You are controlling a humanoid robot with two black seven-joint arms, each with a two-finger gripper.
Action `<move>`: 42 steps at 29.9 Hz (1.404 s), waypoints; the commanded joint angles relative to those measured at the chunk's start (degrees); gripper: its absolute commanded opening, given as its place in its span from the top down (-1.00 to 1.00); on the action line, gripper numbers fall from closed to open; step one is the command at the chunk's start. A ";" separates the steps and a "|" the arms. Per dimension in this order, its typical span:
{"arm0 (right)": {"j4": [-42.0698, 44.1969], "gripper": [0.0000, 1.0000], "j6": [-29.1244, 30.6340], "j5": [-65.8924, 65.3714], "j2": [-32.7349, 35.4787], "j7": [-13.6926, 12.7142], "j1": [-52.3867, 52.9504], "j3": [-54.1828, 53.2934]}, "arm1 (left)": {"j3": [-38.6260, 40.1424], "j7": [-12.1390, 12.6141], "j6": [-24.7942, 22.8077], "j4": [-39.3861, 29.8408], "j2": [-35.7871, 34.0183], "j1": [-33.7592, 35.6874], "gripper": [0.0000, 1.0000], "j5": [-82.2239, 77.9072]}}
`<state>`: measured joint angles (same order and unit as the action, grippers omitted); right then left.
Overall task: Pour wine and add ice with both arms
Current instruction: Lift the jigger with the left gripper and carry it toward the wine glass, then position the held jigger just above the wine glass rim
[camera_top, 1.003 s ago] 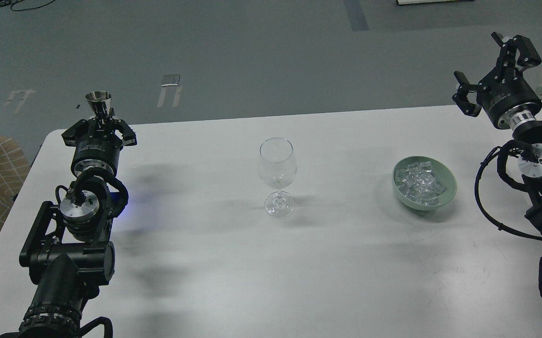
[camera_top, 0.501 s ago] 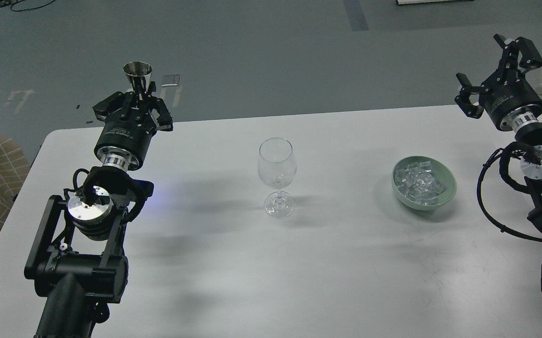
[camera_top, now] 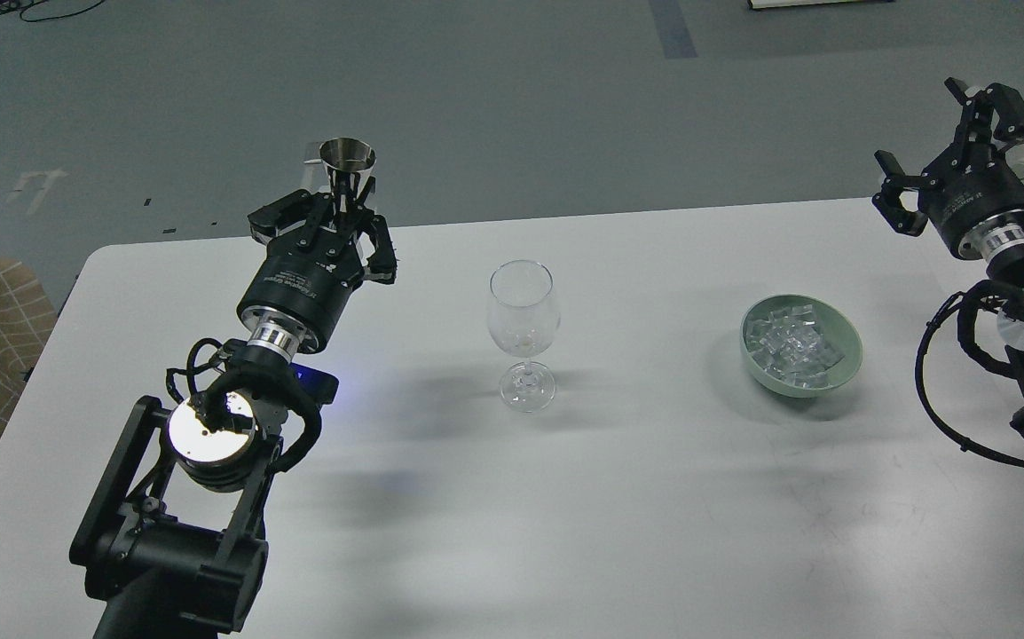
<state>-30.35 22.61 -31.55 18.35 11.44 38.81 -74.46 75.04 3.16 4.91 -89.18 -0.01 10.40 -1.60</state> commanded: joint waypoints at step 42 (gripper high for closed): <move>-1.56 -1.00 0.16 0.00 1.51 -0.02 -1.90 -0.07 | -7.63 0.62 -1.57 -1.78 0.01 -3.19 0.97 -13.78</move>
<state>-31.83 22.75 -31.53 19.86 11.43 36.95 -74.48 67.42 3.70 3.25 -90.97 0.00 7.06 -14.58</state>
